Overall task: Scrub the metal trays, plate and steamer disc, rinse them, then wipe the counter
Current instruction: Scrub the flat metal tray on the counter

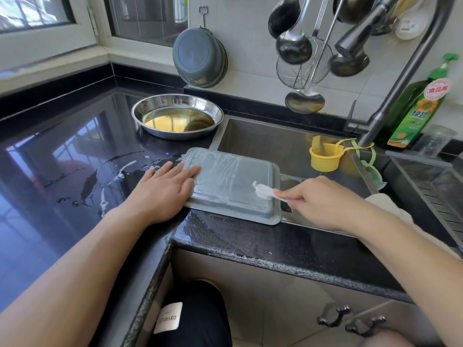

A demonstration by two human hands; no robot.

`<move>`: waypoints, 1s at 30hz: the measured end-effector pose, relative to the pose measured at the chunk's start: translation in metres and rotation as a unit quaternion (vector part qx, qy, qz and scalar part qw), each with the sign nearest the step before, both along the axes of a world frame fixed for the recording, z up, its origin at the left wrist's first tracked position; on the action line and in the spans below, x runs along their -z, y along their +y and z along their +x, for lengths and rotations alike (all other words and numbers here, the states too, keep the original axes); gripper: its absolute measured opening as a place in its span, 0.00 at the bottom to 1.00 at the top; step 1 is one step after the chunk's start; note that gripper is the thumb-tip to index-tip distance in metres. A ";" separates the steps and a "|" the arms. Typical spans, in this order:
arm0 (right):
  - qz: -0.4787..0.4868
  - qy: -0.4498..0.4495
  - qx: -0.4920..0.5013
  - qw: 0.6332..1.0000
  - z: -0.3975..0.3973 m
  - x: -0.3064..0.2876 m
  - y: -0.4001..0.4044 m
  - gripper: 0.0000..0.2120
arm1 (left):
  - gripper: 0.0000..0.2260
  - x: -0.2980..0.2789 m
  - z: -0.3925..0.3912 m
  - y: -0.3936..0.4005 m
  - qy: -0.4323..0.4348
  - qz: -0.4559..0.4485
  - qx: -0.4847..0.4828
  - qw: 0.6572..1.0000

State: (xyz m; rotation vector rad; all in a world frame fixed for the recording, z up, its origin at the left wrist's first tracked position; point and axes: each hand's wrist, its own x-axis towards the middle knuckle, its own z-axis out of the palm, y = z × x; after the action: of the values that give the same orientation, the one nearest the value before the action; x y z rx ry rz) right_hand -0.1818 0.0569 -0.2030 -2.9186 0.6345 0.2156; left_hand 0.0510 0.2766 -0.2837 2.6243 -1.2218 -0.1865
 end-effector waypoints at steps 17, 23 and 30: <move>-0.047 0.016 0.050 0.998 0.007 0.003 0.019 0.23 | 0.23 0.001 -0.002 0.001 -0.014 -0.010 0.002 1.000; -0.016 0.006 0.018 1.000 0.021 0.010 0.039 0.22 | 0.23 0.002 0.000 0.001 -0.011 -0.007 -0.001 1.000; -0.003 0.016 -0.002 1.000 0.034 0.009 0.060 0.22 | 0.23 0.002 -0.002 -0.001 -0.012 -0.019 -0.002 1.000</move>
State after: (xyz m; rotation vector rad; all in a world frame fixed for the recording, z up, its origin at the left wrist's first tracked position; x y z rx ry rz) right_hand -0.1478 0.1171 -0.2120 -2.9280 0.6361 0.2605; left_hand 0.0494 0.2752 -0.2853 2.6037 -1.2170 -0.1296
